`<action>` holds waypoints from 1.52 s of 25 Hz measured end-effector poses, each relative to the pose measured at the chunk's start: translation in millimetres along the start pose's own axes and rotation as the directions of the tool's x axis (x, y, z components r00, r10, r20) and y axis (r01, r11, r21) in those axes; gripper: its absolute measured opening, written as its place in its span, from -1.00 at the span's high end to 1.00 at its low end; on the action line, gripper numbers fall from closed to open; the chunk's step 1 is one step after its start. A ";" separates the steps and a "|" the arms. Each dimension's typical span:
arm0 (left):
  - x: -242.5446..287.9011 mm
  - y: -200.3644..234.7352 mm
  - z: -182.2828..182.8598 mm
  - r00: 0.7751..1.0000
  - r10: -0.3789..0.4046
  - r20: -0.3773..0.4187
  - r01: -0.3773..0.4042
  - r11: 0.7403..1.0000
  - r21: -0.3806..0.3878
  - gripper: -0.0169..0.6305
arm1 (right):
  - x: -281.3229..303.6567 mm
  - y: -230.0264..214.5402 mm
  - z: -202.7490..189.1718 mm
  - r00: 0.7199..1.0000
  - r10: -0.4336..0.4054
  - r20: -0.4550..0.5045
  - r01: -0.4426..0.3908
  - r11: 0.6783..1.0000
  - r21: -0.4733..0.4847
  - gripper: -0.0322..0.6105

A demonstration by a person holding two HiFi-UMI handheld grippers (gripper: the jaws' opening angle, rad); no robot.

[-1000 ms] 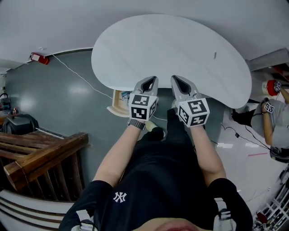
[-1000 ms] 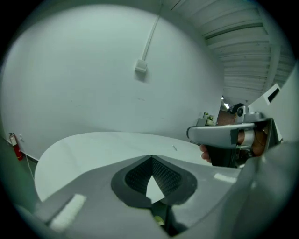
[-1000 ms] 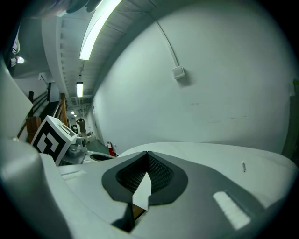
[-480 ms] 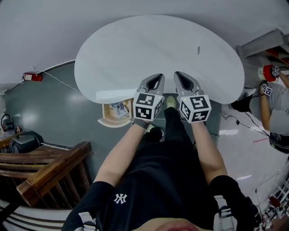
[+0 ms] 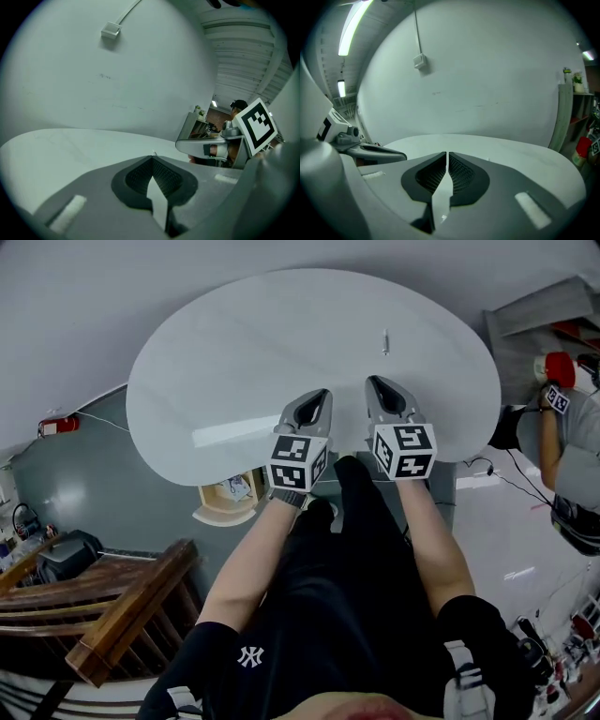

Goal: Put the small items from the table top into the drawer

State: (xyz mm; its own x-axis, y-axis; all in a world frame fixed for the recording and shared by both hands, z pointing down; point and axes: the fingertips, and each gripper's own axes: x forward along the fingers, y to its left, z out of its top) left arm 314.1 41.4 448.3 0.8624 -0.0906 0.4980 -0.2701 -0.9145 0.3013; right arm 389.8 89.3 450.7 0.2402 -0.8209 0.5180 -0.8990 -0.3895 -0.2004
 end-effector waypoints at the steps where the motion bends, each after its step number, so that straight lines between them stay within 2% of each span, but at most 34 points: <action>1: 6.8 0.6 0.9 1.000 -0.001 -0.004 0.001 1.000 -0.004 0.93 | 5.2 -9.5 -1.7 1.000 -0.010 -0.012 0.010 1.000 0.003 0.76; 6: 39.1 -1.7 4.3 1.000 -0.022 -0.015 0.021 1.000 -0.017 0.93 | 28.1 -52.4 -13.3 0.996 -0.056 -0.075 0.058 0.998 0.023 0.72; 16: 85.9 -4.9 2.6 0.996 -0.073 -0.042 0.071 0.996 -0.048 0.93 | 68.6 -97.2 -45.4 0.977 -0.087 -0.192 0.099 0.994 0.055 0.63; 24: 114.6 -12.9 6.0 0.993 -0.100 -0.065 0.098 0.994 -0.040 0.93 | 87.4 -108.9 -60.8 0.959 -0.103 -0.263 0.117 0.992 0.039 0.57; 31: 121.6 -5.2 2.8 0.993 -0.080 -0.089 0.076 0.996 -0.051 0.93 | 108.1 -115.0 -75.9 0.933 -0.108 -0.342 0.117 0.993 0.004 0.48; 38: 121.2 3.4 4.7 0.993 -0.067 -0.095 0.062 0.996 -0.058 0.93 | 117.4 -111.8 -79.3 0.906 -0.128 -0.403 0.117 0.992 -0.051 0.47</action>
State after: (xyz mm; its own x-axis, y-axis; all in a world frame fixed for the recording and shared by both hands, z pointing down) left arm 419.8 25.4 505.9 0.8341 0.0089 0.5515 -0.2406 -0.8938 0.3784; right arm 489.4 69.6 599.9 0.1847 -0.5260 0.8302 -0.8825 -0.4606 -0.0955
